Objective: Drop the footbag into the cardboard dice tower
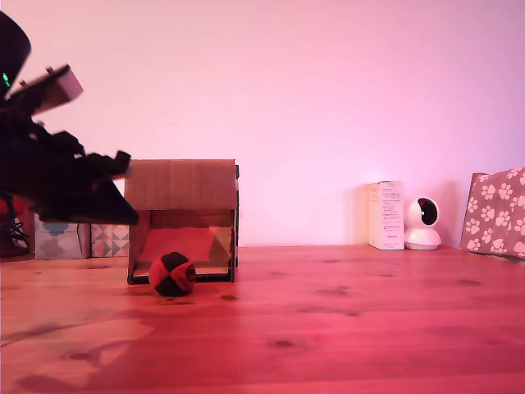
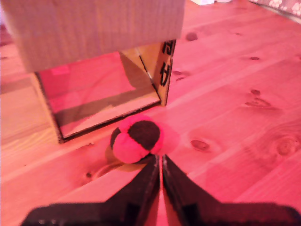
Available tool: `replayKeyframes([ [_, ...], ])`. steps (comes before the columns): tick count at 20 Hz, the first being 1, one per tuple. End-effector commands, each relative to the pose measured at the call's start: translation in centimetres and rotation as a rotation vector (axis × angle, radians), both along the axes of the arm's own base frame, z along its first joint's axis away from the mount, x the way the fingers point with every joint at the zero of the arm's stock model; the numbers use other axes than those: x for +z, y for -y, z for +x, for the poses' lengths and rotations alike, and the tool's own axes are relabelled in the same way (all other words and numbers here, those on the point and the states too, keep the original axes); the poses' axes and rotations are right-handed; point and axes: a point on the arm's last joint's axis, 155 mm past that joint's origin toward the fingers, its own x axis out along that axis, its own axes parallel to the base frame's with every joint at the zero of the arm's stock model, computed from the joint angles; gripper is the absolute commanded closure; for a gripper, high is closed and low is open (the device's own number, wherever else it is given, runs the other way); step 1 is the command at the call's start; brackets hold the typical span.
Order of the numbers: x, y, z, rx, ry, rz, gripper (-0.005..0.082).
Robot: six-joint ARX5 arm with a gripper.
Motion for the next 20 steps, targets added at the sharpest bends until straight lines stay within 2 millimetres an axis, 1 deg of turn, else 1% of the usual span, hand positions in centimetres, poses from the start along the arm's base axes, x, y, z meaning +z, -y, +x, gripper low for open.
replayKeyframes([
  [1,-1.1,0.2,-0.2,-0.007,-0.017,0.001,0.0745],
  [2,-1.1,0.3,-0.1,-0.006,-0.013,-0.002,0.0611],
  [4,-1.2,0.5,0.1,-0.008,-0.002,-0.002,0.0111],
  [5,-1.3,0.6,0.3,-0.012,0.008,0.001,-0.004],
  [6,-1.4,0.7,0.4,-0.017,0.015,0.006,0.0001],
  [9,-1.4,1.1,1.2,-0.021,0.02,0.008,0.0005],
  [12,-1.6,1.6,2.4,-0.034,0.033,0.034,0.0005],
  [20,-4.4,2.9,5.9,-0.036,-0.009,0.057,0.0005],
])
